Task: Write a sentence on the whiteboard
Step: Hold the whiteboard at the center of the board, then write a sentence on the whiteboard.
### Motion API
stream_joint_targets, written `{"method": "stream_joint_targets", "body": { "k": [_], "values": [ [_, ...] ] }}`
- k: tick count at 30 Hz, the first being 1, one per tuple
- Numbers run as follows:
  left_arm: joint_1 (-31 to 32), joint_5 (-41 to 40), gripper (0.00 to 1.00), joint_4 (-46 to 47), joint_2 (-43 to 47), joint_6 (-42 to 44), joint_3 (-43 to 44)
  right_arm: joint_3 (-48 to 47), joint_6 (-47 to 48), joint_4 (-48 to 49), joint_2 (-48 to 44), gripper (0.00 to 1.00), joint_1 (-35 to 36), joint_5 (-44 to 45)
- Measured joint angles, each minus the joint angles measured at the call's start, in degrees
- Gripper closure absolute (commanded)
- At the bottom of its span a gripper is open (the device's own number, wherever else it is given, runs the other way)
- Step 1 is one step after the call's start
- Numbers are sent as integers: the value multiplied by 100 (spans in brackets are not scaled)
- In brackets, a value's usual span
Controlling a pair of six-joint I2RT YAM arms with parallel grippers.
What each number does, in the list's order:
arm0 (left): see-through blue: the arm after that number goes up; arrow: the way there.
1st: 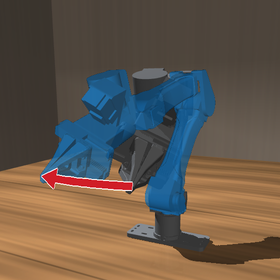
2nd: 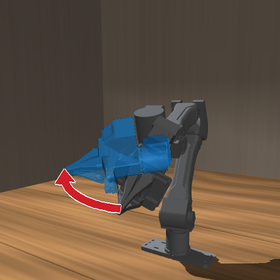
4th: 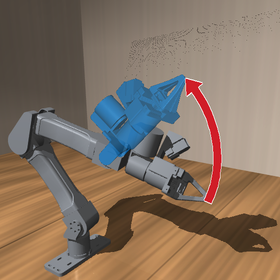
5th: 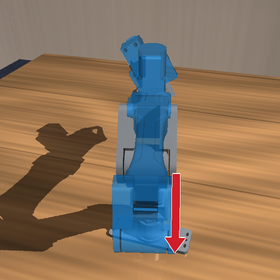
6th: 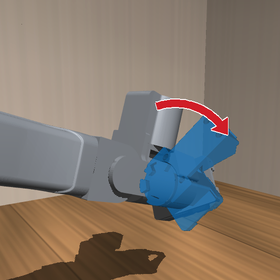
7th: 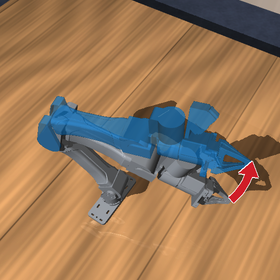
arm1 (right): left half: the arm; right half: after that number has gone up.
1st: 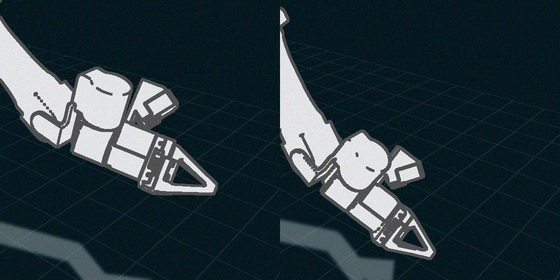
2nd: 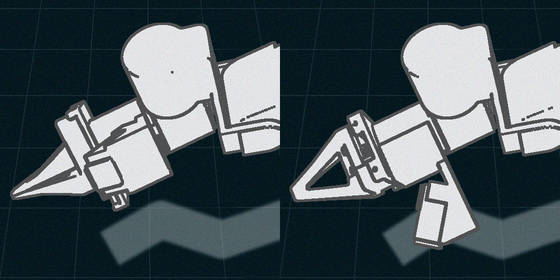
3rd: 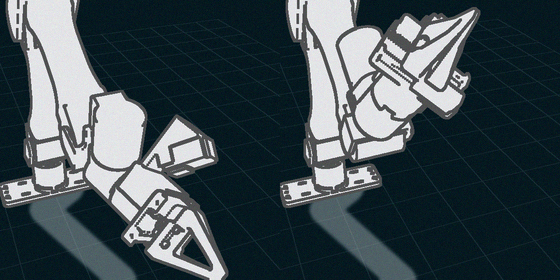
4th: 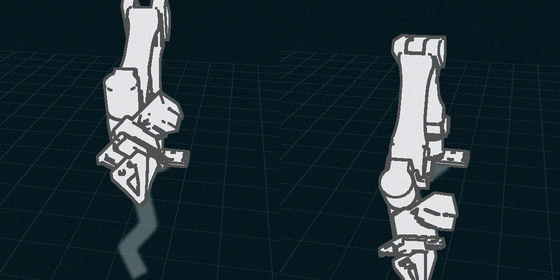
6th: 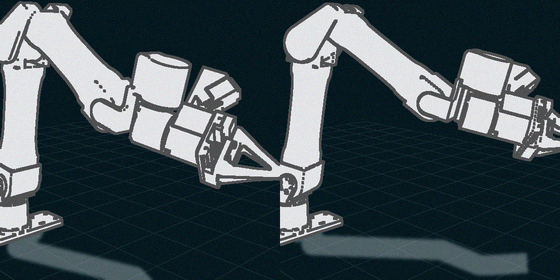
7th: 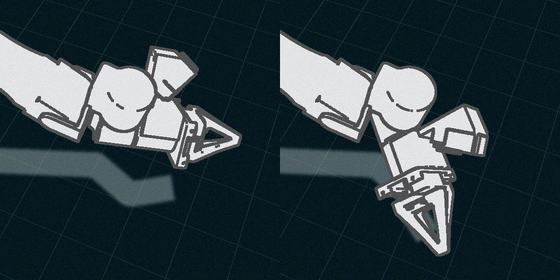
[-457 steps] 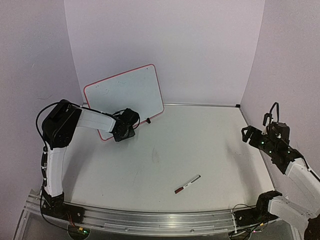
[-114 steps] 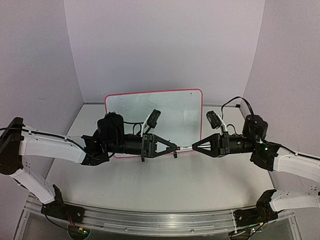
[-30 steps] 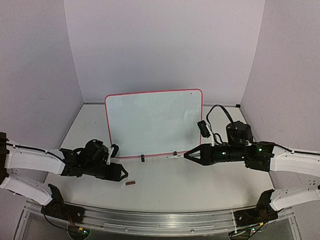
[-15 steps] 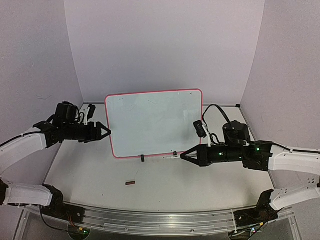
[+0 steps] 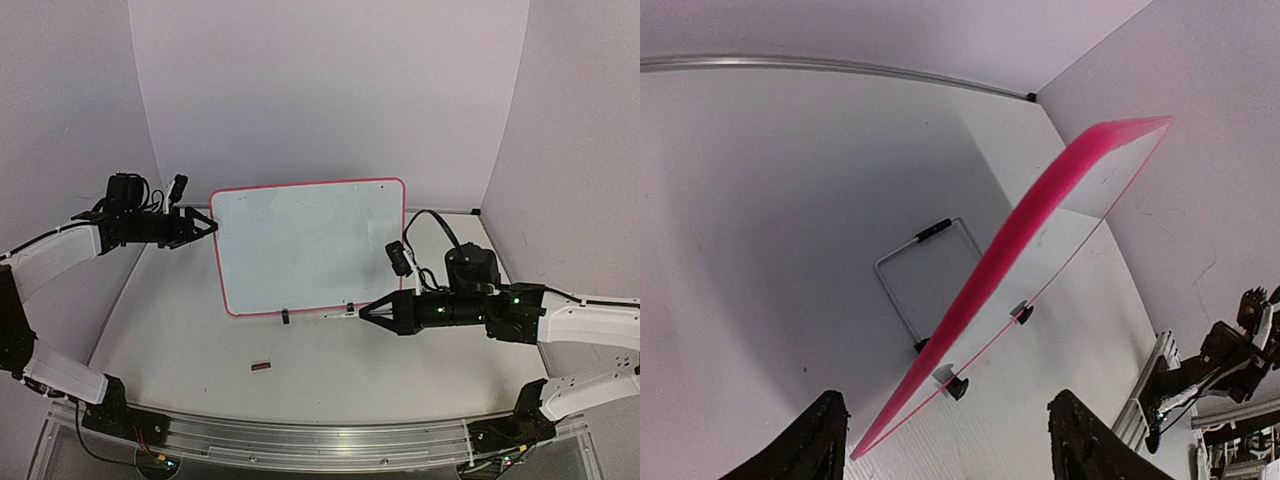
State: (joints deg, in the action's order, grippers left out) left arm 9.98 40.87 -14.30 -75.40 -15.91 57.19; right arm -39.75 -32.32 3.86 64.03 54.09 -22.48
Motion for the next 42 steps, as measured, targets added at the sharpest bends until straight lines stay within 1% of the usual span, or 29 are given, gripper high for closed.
{"method": "stream_joint_targets", "body": {
  "k": [7,11,13,17,21,26,31,39,42],
  "values": [
    [2,246,44,-282,-543,418,934,0,2,86,114,100,21,11],
    [2,256,56,-607,-804,709,1298,0,10,164,228,100,60,7],
    [2,275,61,-674,-889,804,1339,0,19,218,279,100,78,8],
    [2,450,68,-665,-928,893,1292,-16,26,264,365,100,107,10],
    [0,685,74,-512,-816,968,990,-42,39,276,396,100,124,11],
    [0,879,76,-461,-461,932,466,-80,39,301,464,100,132,15],
    [64,973,79,-407,-151,842,192,-170,42,302,573,100,178,20],
    [89,988,83,-359,-41,840,42,-446,109,452,891,100,460,295],
    [92,992,85,-375,-41,880,42,-597,135,759,1100,100,607,560]
  ]
}}
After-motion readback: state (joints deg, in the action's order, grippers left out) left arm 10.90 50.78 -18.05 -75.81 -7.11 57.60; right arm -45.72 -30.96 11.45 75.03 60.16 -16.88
